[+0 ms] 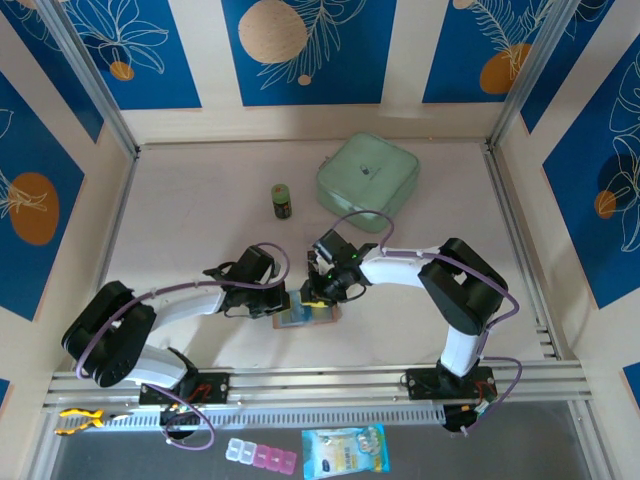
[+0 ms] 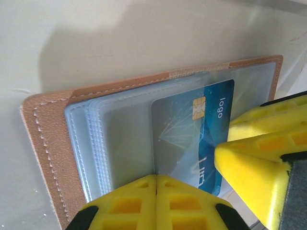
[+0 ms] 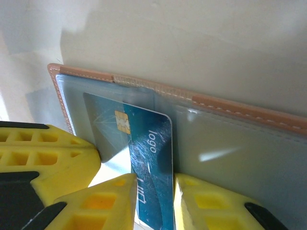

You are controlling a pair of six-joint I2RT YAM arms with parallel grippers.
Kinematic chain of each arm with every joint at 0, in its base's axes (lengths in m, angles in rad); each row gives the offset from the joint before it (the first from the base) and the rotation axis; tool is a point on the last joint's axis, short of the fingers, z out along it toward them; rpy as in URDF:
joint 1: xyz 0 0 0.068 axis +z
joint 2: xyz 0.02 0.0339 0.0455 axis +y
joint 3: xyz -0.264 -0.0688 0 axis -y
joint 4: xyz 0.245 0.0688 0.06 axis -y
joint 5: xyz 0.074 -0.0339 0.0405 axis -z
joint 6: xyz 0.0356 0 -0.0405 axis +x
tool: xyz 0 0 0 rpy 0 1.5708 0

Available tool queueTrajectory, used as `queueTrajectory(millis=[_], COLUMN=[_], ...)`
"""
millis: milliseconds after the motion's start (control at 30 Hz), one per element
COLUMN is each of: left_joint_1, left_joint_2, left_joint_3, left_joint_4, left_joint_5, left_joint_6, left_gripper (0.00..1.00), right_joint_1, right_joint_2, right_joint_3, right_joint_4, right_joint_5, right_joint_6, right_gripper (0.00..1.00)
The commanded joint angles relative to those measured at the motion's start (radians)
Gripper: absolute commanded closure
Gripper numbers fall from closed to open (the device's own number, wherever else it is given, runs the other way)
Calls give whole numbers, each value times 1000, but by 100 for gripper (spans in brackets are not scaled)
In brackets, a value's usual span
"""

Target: Take the credit cards out of the card holder

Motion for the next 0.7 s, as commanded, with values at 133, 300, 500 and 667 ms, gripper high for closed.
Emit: queueTrajectory(millis=[133,300,500,667], left_joint_1=[-7,-7,-6,-7], left_joint_2=[6,3,3,3], left_joint_3=[3,1,1,2], left_joint_4=[-29,-29,-31,-29], left_joint_5=[-15,-15,-16,-15], left_joint_6=[19,19,18,18], left_gripper=[100,100,100,100], right_joint_1=[-10,-11,-13,-15], right_joint_2=[-18,-28,-40,-54], right_joint_3=[-31,-42,-50,-48], right_joint_4=[52,72,74,40], right_joint_5=[-64,-73,-71,-45], right_joint_6=[30,35,37,27], right_gripper=[75,78,81,85])
